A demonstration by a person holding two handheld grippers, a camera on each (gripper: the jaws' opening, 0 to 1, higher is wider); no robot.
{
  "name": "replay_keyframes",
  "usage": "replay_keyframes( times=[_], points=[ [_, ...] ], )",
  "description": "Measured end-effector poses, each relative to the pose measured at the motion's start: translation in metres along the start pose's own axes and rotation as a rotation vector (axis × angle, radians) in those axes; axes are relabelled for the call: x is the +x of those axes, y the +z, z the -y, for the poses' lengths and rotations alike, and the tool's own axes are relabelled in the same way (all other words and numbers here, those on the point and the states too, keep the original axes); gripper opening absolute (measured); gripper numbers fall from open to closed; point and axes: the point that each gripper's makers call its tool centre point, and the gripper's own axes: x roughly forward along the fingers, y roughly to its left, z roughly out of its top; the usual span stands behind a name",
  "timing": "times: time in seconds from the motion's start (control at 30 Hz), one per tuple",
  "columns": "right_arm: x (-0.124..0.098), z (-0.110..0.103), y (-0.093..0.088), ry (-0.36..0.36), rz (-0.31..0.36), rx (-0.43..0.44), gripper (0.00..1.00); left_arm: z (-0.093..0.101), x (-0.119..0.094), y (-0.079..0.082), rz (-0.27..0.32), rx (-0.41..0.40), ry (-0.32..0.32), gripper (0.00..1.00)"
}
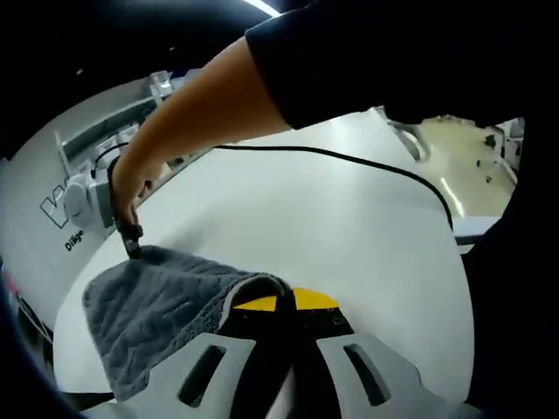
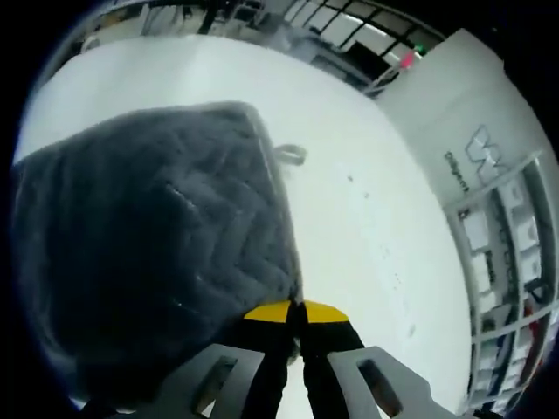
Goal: Open the folded towel by lifting each exposed corner and separating the folded layers until the towel lies flat within the target outline without major curled edges
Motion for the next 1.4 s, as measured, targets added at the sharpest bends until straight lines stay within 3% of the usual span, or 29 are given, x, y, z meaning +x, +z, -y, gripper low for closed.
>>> replay_keyframes(
  times=[0.4, 0.63, 0.77, 0.97, 1.03, 1.17, 1.23, 1.3, 1.37, 1.4],
  points=[
    [0.000, 0.001, 0.000, 0.000, 0.013, -0.011, 0.00, -0.002, -0.006, 0.002, 0.023, -0.008, -0.030, 0.04],
    [0.003, 0.002, 0.001, 0.021, 0.037, 0.023, 0.00, 0.016, -0.011, 0.006, 0.043, -0.003, -0.076, 0.05],
    [0.003, 0.003, 0.002, 0.014, 0.035, 0.015, 0.00, 0.014, -0.014, 0.007, 0.046, 0.008, -0.064, 0.06],
    [0.003, 0.004, 0.001, 0.011, 0.052, 0.019, 0.00, 0.009, -0.032, 0.019, 0.104, -0.033, -0.057, 0.11],
    [0.003, 0.005, 0.001, 0.019, 0.059, 0.033, 0.00, 0.013, -0.038, 0.022, 0.126, -0.055, -0.086, 0.12],
    [-0.001, 0.004, 0.000, 0.025, 0.070, 0.076, 0.00, 0.012, -0.050, 0.029, 0.168, -0.084, -0.072, 0.30],
    [-0.003, 0.005, 0.001, 0.024, 0.072, 0.105, 0.03, 0.003, -0.056, 0.030, 0.180, -0.098, -0.031, 0.42],
    [-0.007, 0.011, 0.003, 0.017, 0.093, 0.112, 0.09, -0.015, -0.060, 0.032, 0.204, -0.131, 0.042, 0.72],
    [-0.010, 0.015, 0.002, 0.027, 0.111, 0.134, 0.14, -0.024, -0.064, 0.031, 0.214, -0.147, 0.075, 0.96],
    [-0.011, 0.019, 0.002, 0.018, 0.116, 0.145, 0.20, -0.030, -0.066, 0.032, 0.229, -0.160, 0.102, 0.99]
  ],
)
